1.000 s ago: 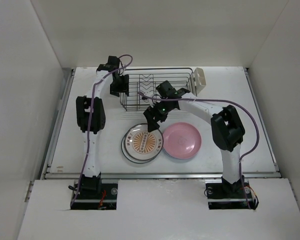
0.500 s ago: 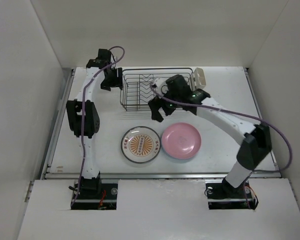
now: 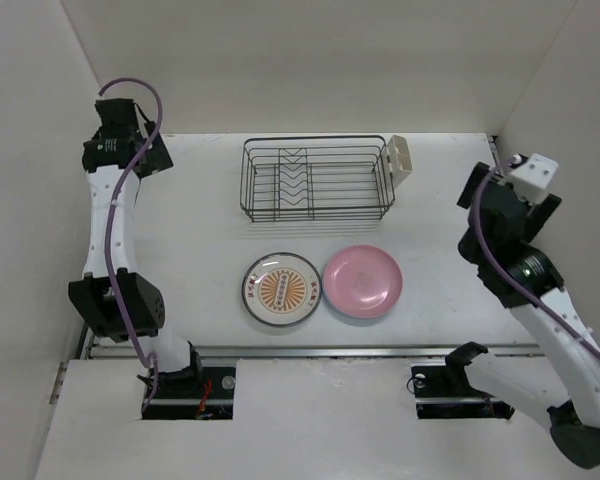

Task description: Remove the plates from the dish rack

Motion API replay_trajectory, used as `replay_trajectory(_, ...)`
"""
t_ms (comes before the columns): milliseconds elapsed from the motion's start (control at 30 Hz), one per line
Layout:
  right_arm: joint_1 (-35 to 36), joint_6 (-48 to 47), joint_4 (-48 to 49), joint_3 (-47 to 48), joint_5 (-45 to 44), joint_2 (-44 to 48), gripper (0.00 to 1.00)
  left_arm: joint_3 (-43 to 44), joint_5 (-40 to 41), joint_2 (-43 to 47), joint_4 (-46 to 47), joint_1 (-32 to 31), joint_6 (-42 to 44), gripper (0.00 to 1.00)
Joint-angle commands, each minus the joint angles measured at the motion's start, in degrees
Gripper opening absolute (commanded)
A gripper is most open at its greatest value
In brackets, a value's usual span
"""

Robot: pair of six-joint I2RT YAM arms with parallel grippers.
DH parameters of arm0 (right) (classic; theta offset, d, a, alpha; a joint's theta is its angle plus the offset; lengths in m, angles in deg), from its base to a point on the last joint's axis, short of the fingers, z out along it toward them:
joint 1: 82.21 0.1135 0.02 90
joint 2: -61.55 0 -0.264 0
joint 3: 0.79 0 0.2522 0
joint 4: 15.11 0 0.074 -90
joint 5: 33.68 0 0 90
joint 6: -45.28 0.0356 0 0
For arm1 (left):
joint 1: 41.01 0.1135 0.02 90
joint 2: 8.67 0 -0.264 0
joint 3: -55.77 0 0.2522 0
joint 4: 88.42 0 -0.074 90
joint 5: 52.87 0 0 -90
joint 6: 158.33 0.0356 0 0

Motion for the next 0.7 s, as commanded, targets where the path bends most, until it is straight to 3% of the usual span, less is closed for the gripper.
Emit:
replay_trajectory(0, 0.0, -2.0, 4.3, -2.6, 1.3, 8.0, 1.0, -8.8, 9.0, 7.6, 3.3, 0.0, -2.2, 1.0)
replay_trajectory(100, 0.0, -3.0, 4.8, -3.9, 7.2, 9.8, 1.0, -13.6, 6.1, 11.1, 7.1, 0.0, -2.2, 1.0)
replay_trajectory(267, 0.0, -0.4, 3.3, -3.1, 2.8, 9.1, 1.0, -14.6, 1.8, 12.3, 6.6, 0.0, -2.7, 1.0)
replay_trajectory(667, 0.0, 5.3, -3.5, -2.1, 4.6, 9.1, 1.0, -17.5, -1.9, 14.8, 7.1, 0.0, -3.3, 1.0)
